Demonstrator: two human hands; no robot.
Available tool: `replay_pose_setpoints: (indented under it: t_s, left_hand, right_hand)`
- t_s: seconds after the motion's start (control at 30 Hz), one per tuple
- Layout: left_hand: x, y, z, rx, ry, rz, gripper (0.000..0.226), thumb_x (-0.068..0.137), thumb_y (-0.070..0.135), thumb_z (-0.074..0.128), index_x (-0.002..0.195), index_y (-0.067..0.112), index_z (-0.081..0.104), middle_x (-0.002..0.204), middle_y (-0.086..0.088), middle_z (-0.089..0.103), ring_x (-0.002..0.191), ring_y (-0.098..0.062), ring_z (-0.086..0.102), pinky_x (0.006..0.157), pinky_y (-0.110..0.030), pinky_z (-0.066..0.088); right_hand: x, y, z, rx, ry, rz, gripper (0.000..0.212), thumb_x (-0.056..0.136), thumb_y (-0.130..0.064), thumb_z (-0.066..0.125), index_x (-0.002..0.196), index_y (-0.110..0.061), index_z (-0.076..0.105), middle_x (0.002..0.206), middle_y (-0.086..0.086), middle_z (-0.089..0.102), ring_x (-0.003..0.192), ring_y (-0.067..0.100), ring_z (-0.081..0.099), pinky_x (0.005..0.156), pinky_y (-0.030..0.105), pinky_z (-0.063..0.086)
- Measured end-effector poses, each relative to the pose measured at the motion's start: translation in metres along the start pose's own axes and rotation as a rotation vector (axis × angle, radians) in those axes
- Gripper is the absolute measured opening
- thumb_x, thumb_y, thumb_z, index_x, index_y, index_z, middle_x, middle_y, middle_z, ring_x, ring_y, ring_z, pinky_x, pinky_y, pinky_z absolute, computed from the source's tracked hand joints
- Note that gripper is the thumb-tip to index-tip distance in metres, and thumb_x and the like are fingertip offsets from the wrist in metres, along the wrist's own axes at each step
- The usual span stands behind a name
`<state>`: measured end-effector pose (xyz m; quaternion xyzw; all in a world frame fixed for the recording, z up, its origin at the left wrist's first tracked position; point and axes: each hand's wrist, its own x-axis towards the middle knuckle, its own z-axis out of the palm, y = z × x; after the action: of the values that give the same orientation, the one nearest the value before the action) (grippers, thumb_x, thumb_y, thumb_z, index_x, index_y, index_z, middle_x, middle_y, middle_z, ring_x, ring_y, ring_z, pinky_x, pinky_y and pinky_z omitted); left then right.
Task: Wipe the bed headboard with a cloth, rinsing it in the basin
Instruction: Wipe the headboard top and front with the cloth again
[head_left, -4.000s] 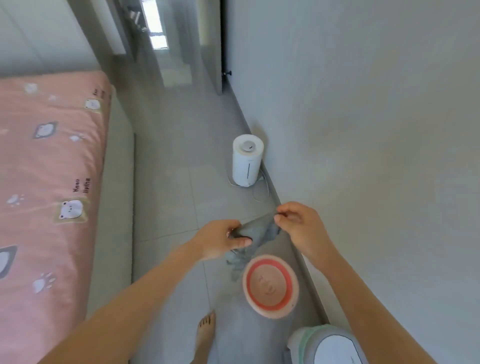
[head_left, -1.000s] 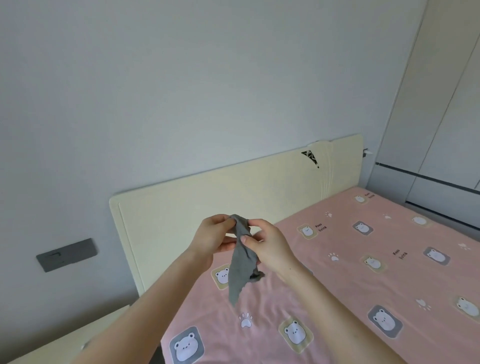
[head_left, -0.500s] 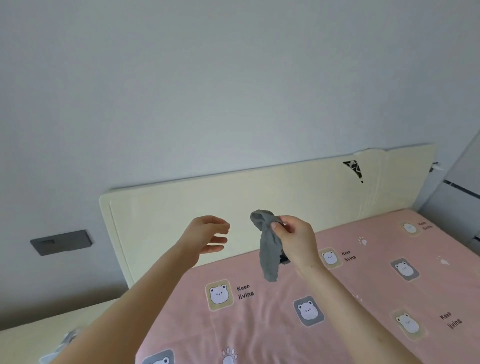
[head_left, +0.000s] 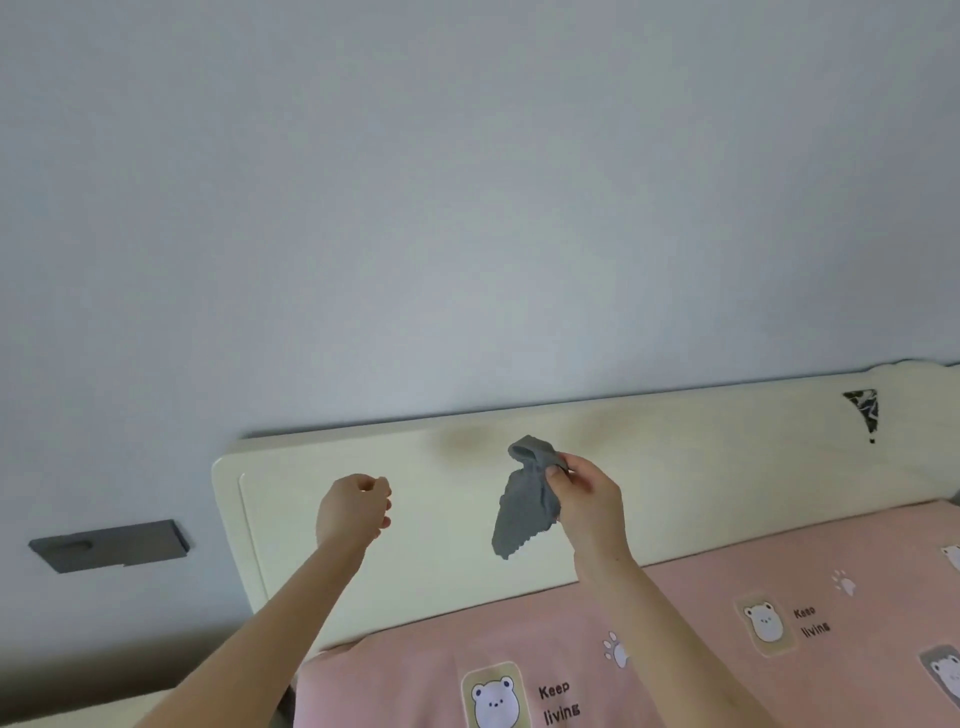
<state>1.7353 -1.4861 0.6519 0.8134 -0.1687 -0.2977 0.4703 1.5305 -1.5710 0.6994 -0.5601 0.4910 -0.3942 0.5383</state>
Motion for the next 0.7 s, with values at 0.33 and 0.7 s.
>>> replay_pose_setpoints:
  t_s: [0.33,0.7]
  left_hand:
    - [0.093,-0.033,-0.054,0.101,0.646,0.025,0.028,0.093,0.026,0.043,0.074,0.008,0.051,0.065,-0.004,0.050,0.059,-0.026,0.046,0.056,-0.028,0.034]
    - [0.079,-0.078,-0.063,-0.093,0.740,-0.119,0.022,0.092,0.021,0.044,0.078,0.005,0.051,0.063,-0.002,0.047,0.058,-0.019,0.041,0.053,-0.028,0.034]
  right_hand:
    - [0.068,0.043,0.076,-0.075,-0.078,-0.093,0.033,0.092,-0.005,0.050,0.088,-0.034,0.066,0.085,-0.018,0.070,0.082,0.003,0.063,0.077,0.028,0.049]
    - [0.156,0.105,0.123,-1.176,-0.470,-1.394,0.035,0.092,-0.017,0.053,0.127,-0.021,0.054,0.134,0.017,0.052,0.126,0.036,0.046,0.106,0.048,0.033]
